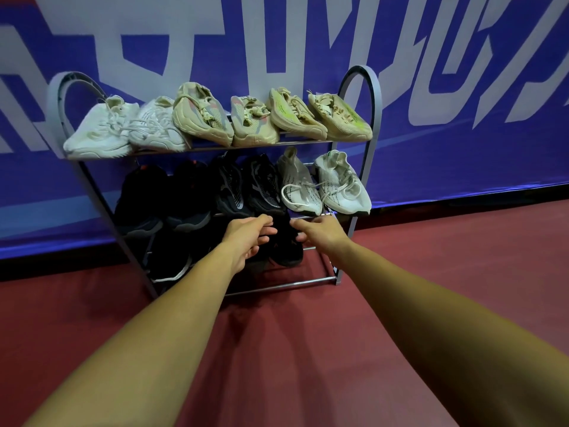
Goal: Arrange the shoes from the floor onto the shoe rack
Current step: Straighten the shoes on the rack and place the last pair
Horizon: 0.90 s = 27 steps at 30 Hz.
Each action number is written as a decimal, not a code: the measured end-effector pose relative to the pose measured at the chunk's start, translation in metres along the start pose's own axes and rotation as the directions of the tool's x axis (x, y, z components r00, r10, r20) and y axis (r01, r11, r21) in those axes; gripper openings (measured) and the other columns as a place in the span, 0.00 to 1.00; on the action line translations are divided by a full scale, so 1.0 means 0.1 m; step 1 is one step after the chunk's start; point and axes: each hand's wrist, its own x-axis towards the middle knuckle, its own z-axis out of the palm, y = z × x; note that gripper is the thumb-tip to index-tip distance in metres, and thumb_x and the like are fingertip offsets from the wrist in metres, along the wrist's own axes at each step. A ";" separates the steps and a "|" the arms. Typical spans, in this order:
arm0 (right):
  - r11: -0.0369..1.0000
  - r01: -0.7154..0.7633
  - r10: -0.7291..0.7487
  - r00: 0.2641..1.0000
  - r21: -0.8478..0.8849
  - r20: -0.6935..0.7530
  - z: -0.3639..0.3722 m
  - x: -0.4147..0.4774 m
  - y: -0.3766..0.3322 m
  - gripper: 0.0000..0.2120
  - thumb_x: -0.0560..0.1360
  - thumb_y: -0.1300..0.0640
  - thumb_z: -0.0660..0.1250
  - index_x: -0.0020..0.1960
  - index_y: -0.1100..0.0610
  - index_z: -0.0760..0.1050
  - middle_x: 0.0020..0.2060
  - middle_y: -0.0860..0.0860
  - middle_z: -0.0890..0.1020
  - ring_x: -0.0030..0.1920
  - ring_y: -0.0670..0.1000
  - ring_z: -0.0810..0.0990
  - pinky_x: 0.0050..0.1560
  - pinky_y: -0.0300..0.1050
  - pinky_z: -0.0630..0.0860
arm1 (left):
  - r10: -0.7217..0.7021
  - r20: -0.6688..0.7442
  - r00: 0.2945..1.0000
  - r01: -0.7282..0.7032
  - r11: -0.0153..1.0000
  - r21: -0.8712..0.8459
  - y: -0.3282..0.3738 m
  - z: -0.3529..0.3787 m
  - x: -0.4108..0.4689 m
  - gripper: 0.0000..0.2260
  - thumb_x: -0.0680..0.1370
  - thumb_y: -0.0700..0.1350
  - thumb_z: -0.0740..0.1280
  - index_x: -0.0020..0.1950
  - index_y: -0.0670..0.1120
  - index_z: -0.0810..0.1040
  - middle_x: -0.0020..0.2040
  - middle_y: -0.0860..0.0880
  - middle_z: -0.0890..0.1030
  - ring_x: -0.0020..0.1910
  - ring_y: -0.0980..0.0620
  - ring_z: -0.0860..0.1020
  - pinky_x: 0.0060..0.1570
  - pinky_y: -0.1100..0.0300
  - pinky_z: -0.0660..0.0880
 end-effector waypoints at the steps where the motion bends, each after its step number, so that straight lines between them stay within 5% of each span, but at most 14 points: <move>1: 0.997 -0.006 0.007 1.000 -0.072 0.012 0.03 0.01 0.02 0.18 0.73 0.48 0.74 0.47 0.64 0.82 0.36 0.55 0.85 0.37 0.51 0.81 0.43 0.45 0.80 | 0.004 0.000 1.000 -0.004 1.000 0.013 -0.02 -0.03 -0.01 0.07 0.77 0.50 0.70 0.50 0.48 0.84 0.44 0.52 0.87 0.36 0.58 0.77 0.33 0.66 0.67; 7: 0.980 0.002 0.012 0.998 -0.200 0.068 0.31 -0.01 0.02 0.18 0.72 0.48 0.75 0.49 0.64 0.82 0.37 0.55 0.86 0.38 0.50 0.81 0.49 0.52 0.81 | 0.002 -0.041 0.999 0.005 0.987 0.159 -0.24 -0.46 -0.03 0.05 0.77 0.47 0.70 0.47 0.47 0.83 0.40 0.51 0.86 0.35 0.56 0.77 0.31 0.65 0.67; 12: 0.937 0.042 0.007 0.990 -0.346 0.141 0.73 0.03 0.06 0.19 0.70 0.43 0.75 0.42 0.60 0.83 0.37 0.53 0.87 0.35 0.51 0.81 0.43 0.48 0.78 | 0.049 -0.140 0.989 -0.011 0.965 0.262 -0.37 -0.94 -0.03 0.06 0.76 0.45 0.69 0.42 0.45 0.83 0.39 0.50 0.85 0.34 0.55 0.77 0.29 0.66 0.68; 19: 0.892 0.116 0.005 0.964 -0.436 0.265 1.31 0.04 0.01 0.18 0.70 0.44 0.75 0.46 0.59 0.82 0.42 0.55 0.86 0.45 0.55 0.85 0.47 0.51 0.82 | 0.064 -0.197 0.978 0.017 0.922 0.386 -0.51 -1.44 0.06 0.08 0.75 0.46 0.69 0.38 0.46 0.83 0.37 0.51 0.85 0.34 0.55 0.78 0.26 0.68 0.67; 25: 0.869 0.122 0.031 0.954 -0.479 0.299 1.63 0.16 0.06 0.19 0.73 0.47 0.73 0.48 0.64 0.82 0.43 0.57 0.86 0.42 0.53 0.82 0.44 0.48 0.78 | 0.024 -0.193 0.981 0.077 0.861 0.502 -0.68 -1.80 0.17 0.09 0.68 0.51 0.70 0.37 0.46 0.85 0.36 0.51 0.86 0.41 0.50 0.84 0.49 0.56 0.80; 27: 0.851 0.113 0.061 0.949 -0.513 0.310 1.71 0.21 0.11 0.18 0.73 0.45 0.73 0.48 0.62 0.82 0.44 0.56 0.85 0.44 0.53 0.83 0.46 0.47 0.78 | 0.016 -0.196 0.980 0.103 0.809 0.578 -0.75 -1.92 0.21 0.07 0.70 0.50 0.72 0.38 0.48 0.85 0.37 0.52 0.86 0.42 0.52 0.83 0.49 0.58 0.79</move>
